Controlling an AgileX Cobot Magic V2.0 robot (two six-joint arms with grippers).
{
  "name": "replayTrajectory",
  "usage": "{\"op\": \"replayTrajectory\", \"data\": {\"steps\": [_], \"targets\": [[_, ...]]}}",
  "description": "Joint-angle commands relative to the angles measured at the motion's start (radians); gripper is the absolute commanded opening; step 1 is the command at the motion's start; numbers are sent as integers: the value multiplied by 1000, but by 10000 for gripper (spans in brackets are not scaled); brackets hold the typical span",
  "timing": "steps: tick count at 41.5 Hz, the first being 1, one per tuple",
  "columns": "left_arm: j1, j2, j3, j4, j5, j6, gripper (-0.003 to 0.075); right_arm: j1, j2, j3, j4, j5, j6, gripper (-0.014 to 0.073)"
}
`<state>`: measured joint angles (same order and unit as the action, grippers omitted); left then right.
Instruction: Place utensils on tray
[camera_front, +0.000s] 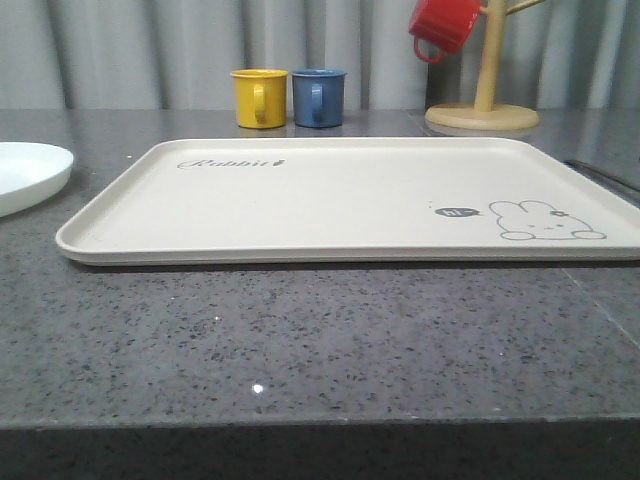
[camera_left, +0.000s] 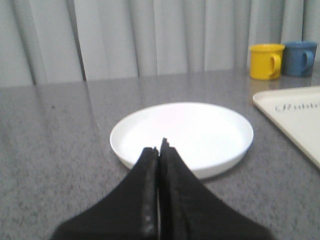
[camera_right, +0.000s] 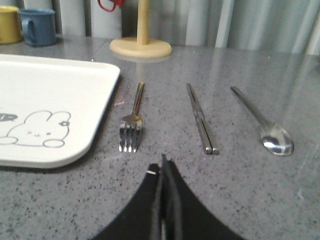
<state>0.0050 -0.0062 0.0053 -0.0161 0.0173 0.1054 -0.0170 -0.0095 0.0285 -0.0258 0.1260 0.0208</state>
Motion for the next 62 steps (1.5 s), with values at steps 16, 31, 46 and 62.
{"op": "replayTrajectory", "data": {"steps": [16,31,46,62], "targets": [[3,128,-364,-10,43,-8,-19,1,68,-391,-5,98,-10,-112],[3,374,-502,-10,133,-8,-18,1,382,-583,35,216,-10,-112],[3,374,-502,-10,120,-8,576,1,388,-583,35,205,-10,323],[3,398,-516,-65,141,-8,641,1,388,-581,35,195,-10,607]]}}
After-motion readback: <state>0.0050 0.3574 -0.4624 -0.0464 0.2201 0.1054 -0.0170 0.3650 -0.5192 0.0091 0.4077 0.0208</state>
